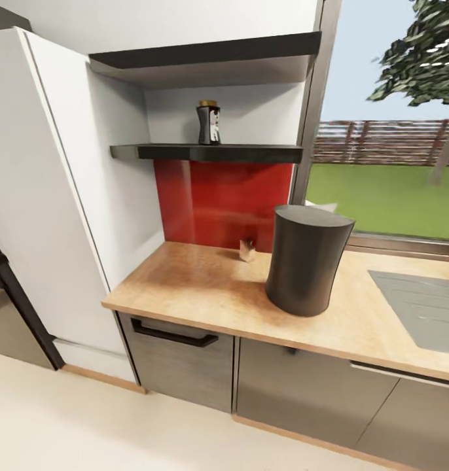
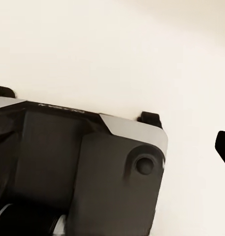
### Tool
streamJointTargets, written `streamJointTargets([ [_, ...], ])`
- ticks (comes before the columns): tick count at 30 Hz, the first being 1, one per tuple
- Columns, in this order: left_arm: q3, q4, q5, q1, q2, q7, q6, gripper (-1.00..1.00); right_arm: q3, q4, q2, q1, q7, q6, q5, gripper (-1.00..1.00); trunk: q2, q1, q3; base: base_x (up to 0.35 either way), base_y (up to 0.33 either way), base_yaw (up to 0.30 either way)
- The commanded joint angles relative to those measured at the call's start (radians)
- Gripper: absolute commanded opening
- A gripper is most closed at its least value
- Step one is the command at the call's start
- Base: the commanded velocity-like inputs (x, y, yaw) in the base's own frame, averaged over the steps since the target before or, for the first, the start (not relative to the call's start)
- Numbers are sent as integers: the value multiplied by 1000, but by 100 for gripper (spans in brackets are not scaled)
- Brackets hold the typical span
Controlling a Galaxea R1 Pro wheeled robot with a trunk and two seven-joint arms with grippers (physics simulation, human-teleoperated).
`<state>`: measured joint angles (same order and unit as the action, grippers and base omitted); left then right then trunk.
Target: Set up a coffee station on the kitchen countertop: keep the coffee maker on the countertop, move the bottle of coffee from the kitchen shelf to the counter next to the coffee maker, place a paper coffee filter on top of the coffee maker, put the saucer next to the coffee maker with the coffee cup on the saucer, and place the electric kettle next to the coffee maker.
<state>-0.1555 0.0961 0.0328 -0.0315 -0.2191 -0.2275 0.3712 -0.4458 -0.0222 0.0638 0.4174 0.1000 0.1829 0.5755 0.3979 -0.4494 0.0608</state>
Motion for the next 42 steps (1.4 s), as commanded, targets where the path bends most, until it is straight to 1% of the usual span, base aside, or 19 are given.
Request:
streamJointTargets([
  [1, -7, -2, 3, -1, 0, 21, 2, 100, -8, -2, -2, 1, 26, 6, 10, 100, 2, -1, 3, 3, 326, -286],
  [2, -7, -3, 3, -1, 1, 41, 1, 100, -8, -3, -4, 1, 40, 6, 10, 100, 2, -1, 3, 2, 326, -286],
  [4, -6, -3, 3, -1, 1, 60, 1, 100, -8, -3, -6, 0, 52, 6, 10, 100, 2, -1, 4, 1, 326, -286],
  [7, -6, -4, 3, -1, 2, 72, 0, 100, -7, -2, -7, 0, 58, 6, 10, 100, 2, -1, 5, 0, 327, -286],
  [16, -6, -4, 3, -1, 8, 78, 1, 100, -7, -2, -8, 0, 58, 4, 12, 100, 2, -1, 8, 0, 325, -286],
  [20, -4, -3, 3, -1, 14, 80, 1, 100, -8, -2, -9, 0, 56, 6, 12, 100, 2, -1, 8, 0, 127, -291],
  [22, -4, -2, 3, -1, 14, 80, 2, 100, -8, -3, -14, 0, 56, 6, 13, 100, 2, -1, 8, 0, 39, -293],
  [25, -2, -1, 5, -1, 15, 79, 2, 100, -7, -3, -44, 0, 56, 6, 14, 100, 2, -1, 8, 0, 16, -293],
  [27, -2, -1, 5, -1, 15, 79, 2, 100, -7, -2, -85, 0, 58, 7, 16, 100, 2, -1, 8, 0, 6, -294],
  [28, -1, 0, 5, -1, 15, 79, 2, 100, -7, -2, -111, -3, 59, 6, 15, 100, 2, -1, 8, 0, 3, -294],
  [29, -1, 0, 5, -1, 15, 79, 2, 100, -7, -2, -124, -4, 60, 6, 15, 100, 2, -1, 8, 0, 2, -293],
  [30, 0, 2, 4, -1, 15, 79, 2, 100, -7, -2, -147, -12, 62, 6, 15, 100, 2, -1, 8, 0, 2, -289],
  [32, 0, 4, 3, -2, 14, 79, 2, 100, -6, -2, -169, -29, 64, 6, 15, 100, 2, -1, 8, 0, 1, -273],
  [33, 0, 5, 4, -4, 15, 79, 2, 100, -6, -2, -176, -41, 63, 6, 15, 100, 2, -1, 8, 0, 0, -207],
  [36, 2, 9, 7, -9, 13, 80, 2, 100, -5, -1, -183, -71, 61, 6, 15, 100, 2, -1, 8, 0, 0, -118],
  [39, 0, 11, 7, -13, 6, 80, 1, 100, -5, -1, -184, -86, 59, 4, 15, 100, 2, -1, 8, 0, 0, -35],
  [42, -2, 13, 5, -16, 0, 81, 2, 100, -5, -2, -179, -91, 61, 3, 14, 100, 2, -1, 8, 0, 0, -11],
])
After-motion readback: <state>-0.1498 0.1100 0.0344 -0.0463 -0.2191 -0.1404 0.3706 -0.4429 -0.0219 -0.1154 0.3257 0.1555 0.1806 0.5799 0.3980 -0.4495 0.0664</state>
